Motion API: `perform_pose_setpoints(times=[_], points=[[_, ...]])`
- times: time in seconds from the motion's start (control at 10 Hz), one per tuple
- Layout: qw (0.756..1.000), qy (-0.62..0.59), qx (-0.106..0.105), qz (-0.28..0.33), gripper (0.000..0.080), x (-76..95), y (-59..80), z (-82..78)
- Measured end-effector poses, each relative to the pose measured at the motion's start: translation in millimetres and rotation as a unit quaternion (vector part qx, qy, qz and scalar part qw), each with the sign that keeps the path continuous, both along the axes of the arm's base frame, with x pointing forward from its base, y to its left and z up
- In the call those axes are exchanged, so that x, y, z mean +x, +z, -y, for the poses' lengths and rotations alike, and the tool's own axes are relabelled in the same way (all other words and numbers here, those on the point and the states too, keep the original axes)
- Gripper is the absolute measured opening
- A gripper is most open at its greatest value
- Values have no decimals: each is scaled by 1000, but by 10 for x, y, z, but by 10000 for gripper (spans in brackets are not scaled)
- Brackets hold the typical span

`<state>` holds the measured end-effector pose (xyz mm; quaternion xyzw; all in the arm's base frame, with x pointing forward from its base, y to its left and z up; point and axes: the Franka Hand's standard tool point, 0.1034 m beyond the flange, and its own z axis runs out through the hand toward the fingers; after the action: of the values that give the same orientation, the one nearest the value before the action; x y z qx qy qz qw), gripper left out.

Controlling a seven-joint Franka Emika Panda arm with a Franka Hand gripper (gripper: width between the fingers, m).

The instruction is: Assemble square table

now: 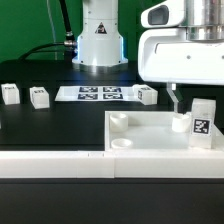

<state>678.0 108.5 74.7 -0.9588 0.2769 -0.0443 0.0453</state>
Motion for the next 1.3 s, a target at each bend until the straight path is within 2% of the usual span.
perform_pose_setpoints(times=[0.2,0.3,0.4,0.5,0.7,1.0,1.2,1.3], points=[[997,71,-16,-7,649,3,-14,17],[998,53,-14,-7,649,6,-13,17],[998,53,-14,-7,550,5,-15,19],[999,29,-10,-8,550,4,-15,14],[999,-28,-6,-13,292,-6,-24,31],[992,-127,3,-19,292,-6,-26,48],[943,-330,37,-40,291,-13,-23,63],[903,-421,63,-58,291,-13,-24,64]])
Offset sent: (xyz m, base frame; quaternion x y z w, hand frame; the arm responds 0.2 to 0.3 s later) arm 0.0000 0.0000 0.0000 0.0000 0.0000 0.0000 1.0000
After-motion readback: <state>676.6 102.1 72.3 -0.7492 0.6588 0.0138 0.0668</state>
